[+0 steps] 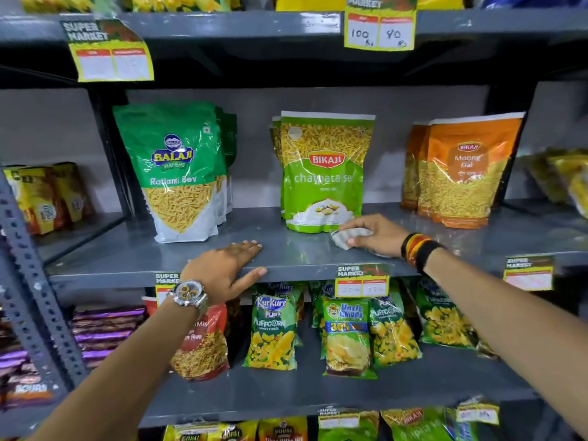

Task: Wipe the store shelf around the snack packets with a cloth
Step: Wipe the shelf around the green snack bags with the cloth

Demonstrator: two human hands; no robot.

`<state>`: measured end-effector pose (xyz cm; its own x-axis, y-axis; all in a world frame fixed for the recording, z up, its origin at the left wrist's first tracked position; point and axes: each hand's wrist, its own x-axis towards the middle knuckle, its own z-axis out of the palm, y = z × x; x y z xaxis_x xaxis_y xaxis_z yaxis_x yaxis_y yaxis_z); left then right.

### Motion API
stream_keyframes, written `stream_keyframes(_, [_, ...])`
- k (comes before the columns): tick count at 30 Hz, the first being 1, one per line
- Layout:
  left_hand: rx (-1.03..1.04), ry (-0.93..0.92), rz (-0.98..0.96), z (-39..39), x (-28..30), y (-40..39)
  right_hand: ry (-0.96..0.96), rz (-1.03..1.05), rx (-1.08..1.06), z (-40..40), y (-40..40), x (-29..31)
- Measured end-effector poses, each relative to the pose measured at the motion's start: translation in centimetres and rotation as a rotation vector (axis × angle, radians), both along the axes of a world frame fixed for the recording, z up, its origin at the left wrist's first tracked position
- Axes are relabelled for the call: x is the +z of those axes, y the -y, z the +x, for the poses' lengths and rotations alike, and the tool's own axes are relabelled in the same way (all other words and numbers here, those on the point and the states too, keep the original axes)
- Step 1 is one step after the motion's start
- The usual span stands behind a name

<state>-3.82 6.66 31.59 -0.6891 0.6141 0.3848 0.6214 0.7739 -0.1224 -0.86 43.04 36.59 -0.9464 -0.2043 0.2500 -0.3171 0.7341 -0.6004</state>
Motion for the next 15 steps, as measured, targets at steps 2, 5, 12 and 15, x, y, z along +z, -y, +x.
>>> stream_keyframes(2, [0.0, -0.001, 0.006, 0.2, 0.0, -0.1, 0.042, 0.081, 0.098, 1.3, 1.3, -0.2])
stream_keyframes(5, [0.004, 0.008, 0.022, 0.2, 0.0, 0.0, 0.168, 0.111, 0.279, 3.2, 1.3, 1.7])
stream_keyframes(12, [0.026, 0.025, 0.01, 0.3, 0.2, -0.2, 0.01, 0.046, 0.009, 1.3, -0.3, 0.1])
stream_keyframes(15, [0.033, 0.03, 0.009, 0.7, 0.3, -0.1, 0.019, 0.053, 0.145, 4.5, 1.0, 0.1])
